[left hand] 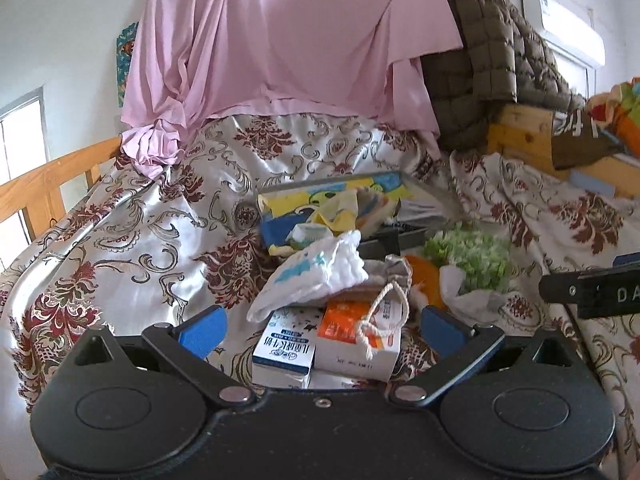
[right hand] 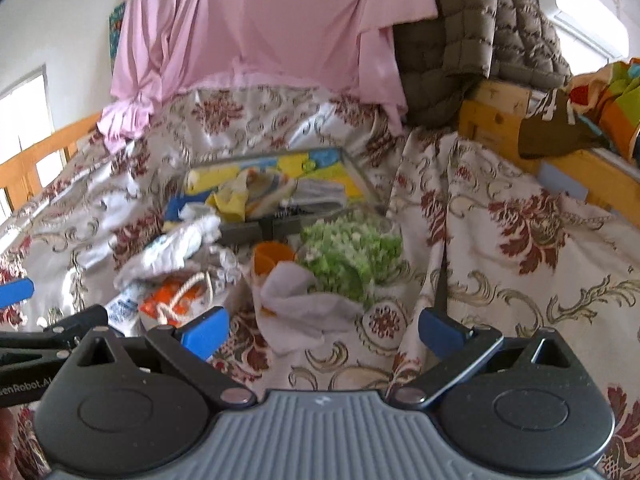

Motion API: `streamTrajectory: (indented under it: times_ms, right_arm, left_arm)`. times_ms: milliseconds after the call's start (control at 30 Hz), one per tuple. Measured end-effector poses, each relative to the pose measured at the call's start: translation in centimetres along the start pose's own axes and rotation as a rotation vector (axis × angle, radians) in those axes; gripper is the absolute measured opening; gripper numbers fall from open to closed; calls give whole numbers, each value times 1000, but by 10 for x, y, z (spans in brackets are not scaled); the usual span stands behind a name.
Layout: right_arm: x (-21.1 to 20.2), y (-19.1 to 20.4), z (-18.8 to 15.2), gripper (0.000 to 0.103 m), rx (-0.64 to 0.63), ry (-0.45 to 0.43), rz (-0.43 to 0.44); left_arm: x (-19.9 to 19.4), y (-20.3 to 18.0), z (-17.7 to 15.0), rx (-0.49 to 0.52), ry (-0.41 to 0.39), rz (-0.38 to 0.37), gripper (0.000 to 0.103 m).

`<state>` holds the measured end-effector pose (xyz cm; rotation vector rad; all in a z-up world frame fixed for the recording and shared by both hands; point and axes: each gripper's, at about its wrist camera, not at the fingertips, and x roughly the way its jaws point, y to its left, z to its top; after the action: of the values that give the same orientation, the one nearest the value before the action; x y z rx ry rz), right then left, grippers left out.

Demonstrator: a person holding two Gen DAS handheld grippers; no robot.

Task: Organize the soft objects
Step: 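Withdraw both tools from the tray back toward the pile, then reach the left tool to the orange cup while the right tool reaches a white cloth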

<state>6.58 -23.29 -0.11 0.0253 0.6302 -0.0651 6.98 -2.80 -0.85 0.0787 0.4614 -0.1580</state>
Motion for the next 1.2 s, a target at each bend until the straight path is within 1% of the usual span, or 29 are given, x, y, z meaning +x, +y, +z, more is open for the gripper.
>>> streamTrajectory:
  times_ms: [133,267,367,467,633,700,767,867,933,1033,1200]
  right_arm:
    - [13,1,-3,103,-7,82,3]
    - [20,3,-5,103,-18,127,6]
    - [30,1,-4,103,-6,181,29]
    - [42,-1,-5,103,11,246,56]
    - [58,-2,-6,103,30,309,99]
    - [65,-3,-5,103,39,327,118]
    - [71,-5,-1,103,46,327,130]
    - [82,-8,5,103,48,313,126]
    - [90,-10,11,103,41,291,126]
    - [102,-12,19,103,10,256,102]
    - [119,-14,25,103,-5,221,99]
  left_arm:
    - [7,0,0,2,48,-3,102]
    - [14,3,-2,-11,84,6,102]
    - [19,4,-2,-12,95,7,102]
    - [26,3,-2,12,108,17,102]
    - [36,2,-3,24,126,17,102]
    - [42,0,-1,44,127,15,102]
    - [49,-3,1,71,125,18,102]
    - [59,-6,4,112,119,20,102]
    - [67,-7,7,132,118,27,102]
    - [80,-5,11,136,123,28,102]
    - [95,-3,18,143,107,12,102]
